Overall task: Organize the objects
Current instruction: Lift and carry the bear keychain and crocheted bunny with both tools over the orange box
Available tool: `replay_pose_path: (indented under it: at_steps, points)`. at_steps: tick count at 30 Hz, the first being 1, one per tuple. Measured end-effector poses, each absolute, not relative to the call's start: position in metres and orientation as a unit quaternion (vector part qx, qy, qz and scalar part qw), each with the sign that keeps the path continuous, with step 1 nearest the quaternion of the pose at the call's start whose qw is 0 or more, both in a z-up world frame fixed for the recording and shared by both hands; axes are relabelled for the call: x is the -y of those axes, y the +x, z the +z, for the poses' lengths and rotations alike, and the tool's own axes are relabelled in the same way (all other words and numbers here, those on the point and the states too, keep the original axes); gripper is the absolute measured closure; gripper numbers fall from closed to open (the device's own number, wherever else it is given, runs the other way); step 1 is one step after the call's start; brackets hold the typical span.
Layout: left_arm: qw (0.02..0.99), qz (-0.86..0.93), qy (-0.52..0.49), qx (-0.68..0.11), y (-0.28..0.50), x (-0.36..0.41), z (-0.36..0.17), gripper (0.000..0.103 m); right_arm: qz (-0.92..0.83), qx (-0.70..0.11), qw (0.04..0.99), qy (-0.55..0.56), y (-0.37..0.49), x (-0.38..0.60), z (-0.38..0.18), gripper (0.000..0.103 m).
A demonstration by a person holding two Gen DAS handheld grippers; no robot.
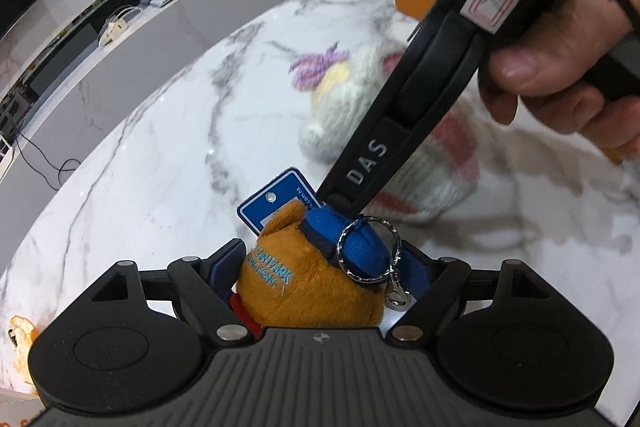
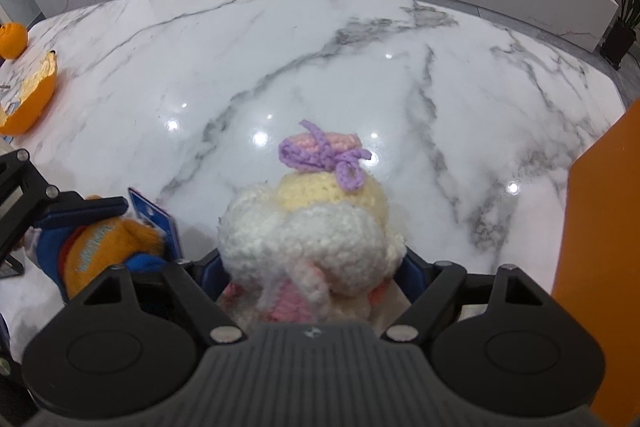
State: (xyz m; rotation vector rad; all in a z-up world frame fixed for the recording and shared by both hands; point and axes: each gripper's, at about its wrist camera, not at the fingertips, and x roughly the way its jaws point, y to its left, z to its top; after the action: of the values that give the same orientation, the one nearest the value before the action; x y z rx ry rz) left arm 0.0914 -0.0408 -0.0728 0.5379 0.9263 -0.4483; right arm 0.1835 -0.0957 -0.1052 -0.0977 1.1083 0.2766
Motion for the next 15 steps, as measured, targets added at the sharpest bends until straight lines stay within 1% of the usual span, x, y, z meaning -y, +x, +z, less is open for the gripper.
replay_pose_path:
  at_steps: [3,9,10,13,15]
  points:
    - [0.832,-0.205,0.255,-0.448,0.098,0.04,-0.077,0.01,0.131,-0.523,0.84,-0.053,0.182,0.093,-0.106,0.019]
    - [0.832,-0.199,0.215,-0.472,0.105,0.03,-0.075,0.01,0.135,-0.522,0.84,-0.062,0.181,0.092,-0.106,0.017]
    - [0.83,-0.196,0.208,-0.478,0.106,0.028,-0.074,0.01,0.138,-0.522,0.839,-0.063,0.181,0.092,-0.107,0.015]
    - [0.825,-0.186,0.19,-0.498,0.108,0.022,-0.072,0.012,0.14,-0.53,0.833,-0.07,0.182,0.09,-0.11,0.004]
    - [0.825,-0.183,0.19,-0.5,0.106,0.02,-0.071,0.012,0.139,-0.53,0.833,-0.078,0.181,0.089,-0.112,0.004]
